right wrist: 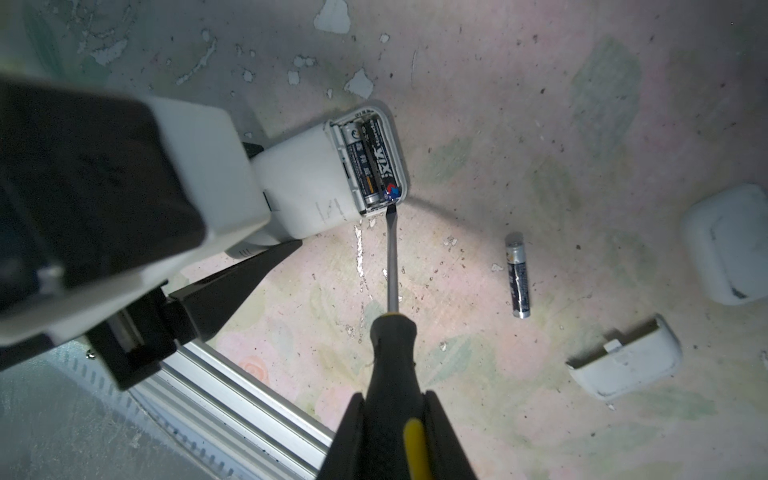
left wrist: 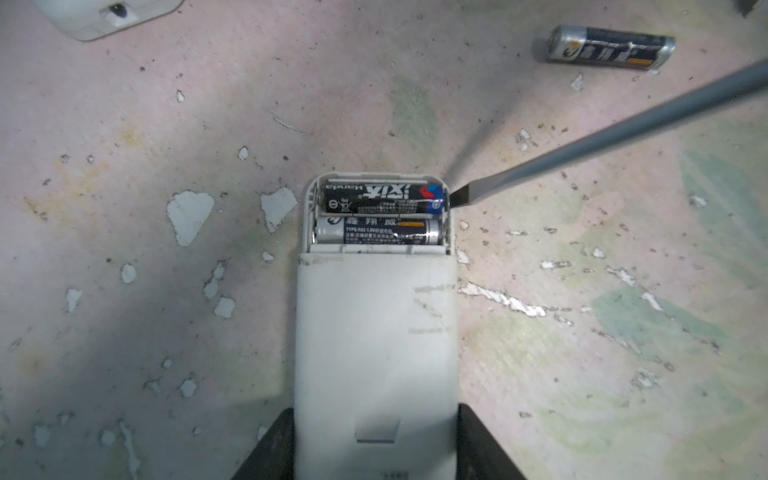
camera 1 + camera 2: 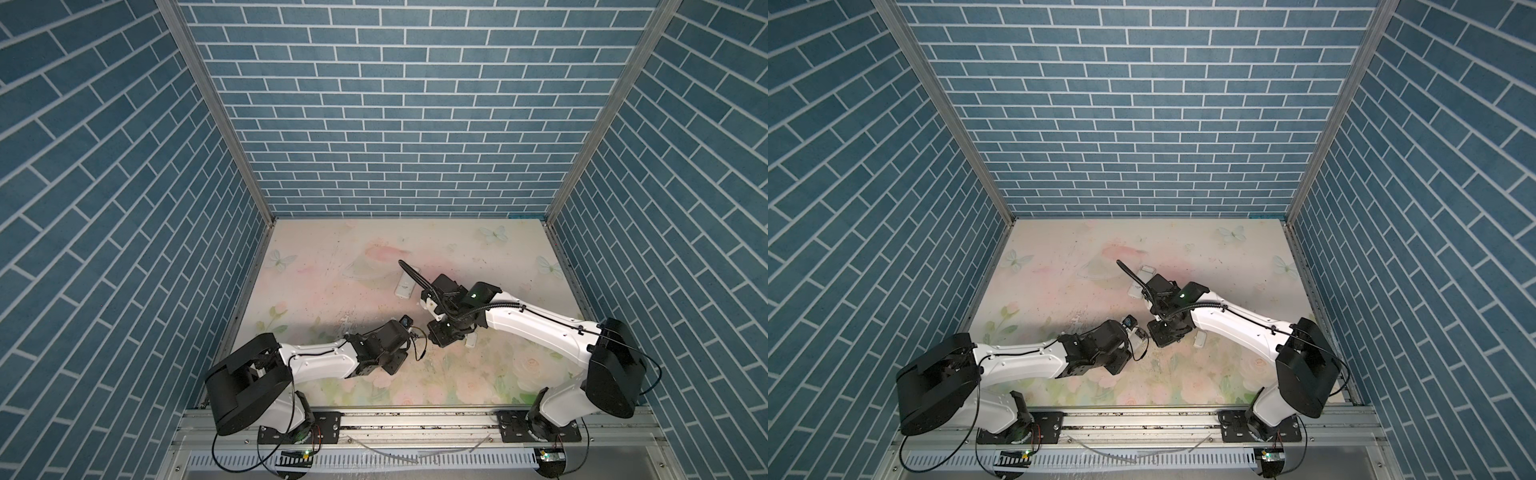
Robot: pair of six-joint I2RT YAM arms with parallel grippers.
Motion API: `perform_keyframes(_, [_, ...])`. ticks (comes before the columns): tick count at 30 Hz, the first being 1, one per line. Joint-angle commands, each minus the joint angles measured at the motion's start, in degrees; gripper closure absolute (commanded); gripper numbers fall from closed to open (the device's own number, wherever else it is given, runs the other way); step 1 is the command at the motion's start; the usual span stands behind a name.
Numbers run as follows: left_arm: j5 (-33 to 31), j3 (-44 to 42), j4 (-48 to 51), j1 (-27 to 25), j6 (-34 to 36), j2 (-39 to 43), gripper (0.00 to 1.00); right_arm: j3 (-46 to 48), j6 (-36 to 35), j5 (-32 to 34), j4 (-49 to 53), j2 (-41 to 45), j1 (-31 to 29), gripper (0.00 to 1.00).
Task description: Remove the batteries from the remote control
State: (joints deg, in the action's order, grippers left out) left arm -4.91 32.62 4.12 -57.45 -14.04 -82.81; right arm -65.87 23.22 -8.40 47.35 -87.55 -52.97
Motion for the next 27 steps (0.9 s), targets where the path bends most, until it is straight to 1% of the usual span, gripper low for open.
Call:
perform_keyframes(1, [6.58, -0.05, -1.65, -2.20, 1.01, -4.49, 0.56, 2.02, 2.33, 0.00, -6.63, -1.14, 0.12, 1.00])
perform_keyframes(10, [6.83, 0.86, -1.98, -2.67, 1.51, -5.77, 0.57, 2.79, 2.23, -0.46, -9.33, -0.98, 0.13, 1.00])
perform_keyframes(17, [7.19, 0.57, -2.36, -2.72, 1.68, -6.05, 0.57, 2.99, -0.09, -0.99, -11.07, 2.47, 0.15, 1.00])
perform_keyframes(27, [7.42, 0.47, -2.36, -3.06, 1.74, -6.14, 0.58, 5.21, -0.85, -2.94, -16.32, 5.54, 0.10, 1.00])
